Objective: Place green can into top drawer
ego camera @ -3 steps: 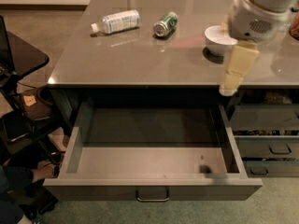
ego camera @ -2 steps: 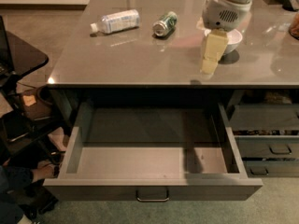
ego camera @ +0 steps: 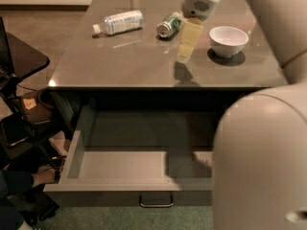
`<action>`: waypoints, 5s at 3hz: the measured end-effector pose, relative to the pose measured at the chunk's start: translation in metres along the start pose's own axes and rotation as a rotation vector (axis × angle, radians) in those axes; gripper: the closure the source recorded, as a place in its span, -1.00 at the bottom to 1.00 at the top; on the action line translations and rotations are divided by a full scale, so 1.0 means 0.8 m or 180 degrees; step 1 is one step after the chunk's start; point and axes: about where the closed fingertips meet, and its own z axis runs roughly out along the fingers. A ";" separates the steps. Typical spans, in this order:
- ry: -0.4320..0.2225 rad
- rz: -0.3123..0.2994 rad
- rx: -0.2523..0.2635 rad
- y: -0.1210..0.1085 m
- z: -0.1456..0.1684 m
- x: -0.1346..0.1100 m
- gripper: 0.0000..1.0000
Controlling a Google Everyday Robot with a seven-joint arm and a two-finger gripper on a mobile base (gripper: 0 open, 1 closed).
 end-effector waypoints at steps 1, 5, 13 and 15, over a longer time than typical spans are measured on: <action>-0.0090 0.0006 0.0150 -0.020 -0.003 -0.008 -1.00; -0.1775 0.0281 -0.0086 -0.108 0.107 -0.069 -1.00; -0.2031 0.1386 0.1575 -0.285 0.038 -0.048 -1.00; -0.1940 0.1415 0.1457 -0.283 0.067 -0.049 -1.00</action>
Offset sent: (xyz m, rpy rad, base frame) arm 0.0147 0.0026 0.0070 0.0217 -0.0451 -0.0098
